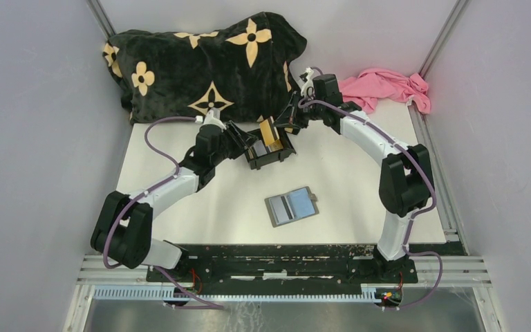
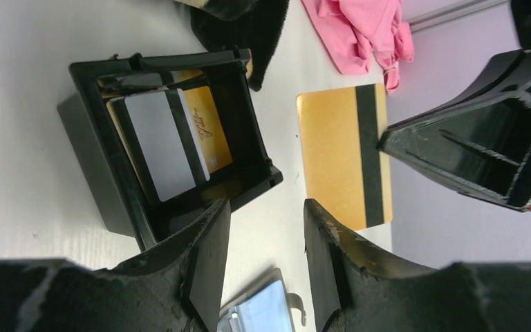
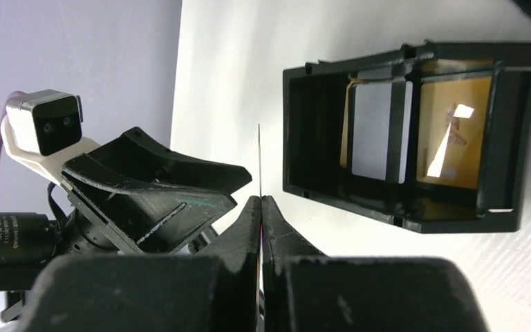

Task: Put the credit cards into the card holder
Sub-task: Pick up the credit card from the storage box.

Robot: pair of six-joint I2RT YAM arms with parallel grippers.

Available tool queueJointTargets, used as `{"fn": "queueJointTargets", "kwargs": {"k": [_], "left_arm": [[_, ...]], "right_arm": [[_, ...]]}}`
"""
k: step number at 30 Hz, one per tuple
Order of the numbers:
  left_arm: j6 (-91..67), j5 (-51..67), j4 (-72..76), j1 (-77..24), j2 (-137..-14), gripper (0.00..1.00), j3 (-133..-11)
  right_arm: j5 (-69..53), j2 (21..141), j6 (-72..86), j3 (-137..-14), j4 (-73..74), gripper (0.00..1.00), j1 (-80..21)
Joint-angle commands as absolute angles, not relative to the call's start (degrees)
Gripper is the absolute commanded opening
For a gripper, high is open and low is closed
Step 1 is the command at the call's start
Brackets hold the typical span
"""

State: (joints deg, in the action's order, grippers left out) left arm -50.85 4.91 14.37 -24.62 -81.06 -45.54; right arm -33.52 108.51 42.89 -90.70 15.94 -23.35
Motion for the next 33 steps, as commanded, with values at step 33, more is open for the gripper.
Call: {"fn": "queueJointTargets", "kwargs": {"k": [33], "left_arm": [[-65.81, 10.83, 38.26, -24.65, -80.66, 0.48, -36.21]], "right_arm": [[-45.81, 103.61, 65.38, -74.52, -11.58, 0.01, -23.20]]}}
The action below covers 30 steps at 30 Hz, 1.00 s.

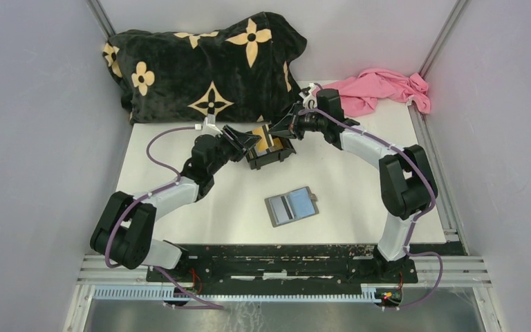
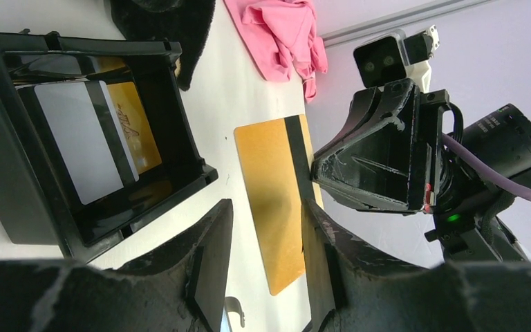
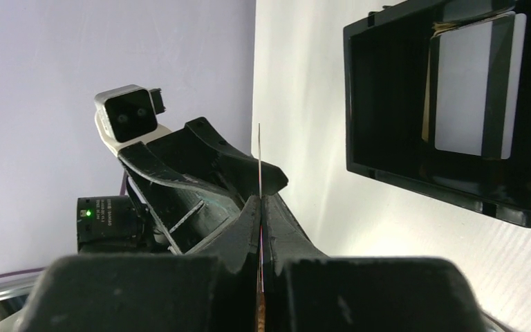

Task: Put the credit cards into the card holder
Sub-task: Pick up the credit card from the storage box.

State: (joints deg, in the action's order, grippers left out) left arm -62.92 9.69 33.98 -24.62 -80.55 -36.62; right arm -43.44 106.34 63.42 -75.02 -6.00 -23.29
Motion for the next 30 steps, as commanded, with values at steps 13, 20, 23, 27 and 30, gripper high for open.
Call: {"fn": "queueJointTargets", "kwargs": {"k": [13, 20, 23, 27, 30], "left_arm": [[-68.06, 14.04, 44.47, -24.66, -82.80, 0.26, -35.30], [-68.03, 14.28, 45.18, -24.70, -81.86, 0.03, -33.84], [-67.78, 14.35, 45.05, -24.69, -81.03, 0.03, -32.86], [-67.43, 12.81, 42.86, -24.73, -78.48, 0.03, -30.64], [-67.15, 10.44, 40.04, -25.16, -75.62, 0.03, -28.76]], "right_arm": [[-47.15, 104.50, 66.76, -71.60, -14.33, 0.01, -23.19], [-46.86, 104.11, 66.14, -71.49, -13.61, 0.01, -23.09], [-46.60, 103.80, 64.41, -72.07, -11.50, 0.16, -23.06], [-43.71, 101.49, 56.67, -73.99, -0.76, 0.39, -23.10], [-40.39, 99.07, 49.92, -75.23, 7.75, 0.46, -23.07]]}}
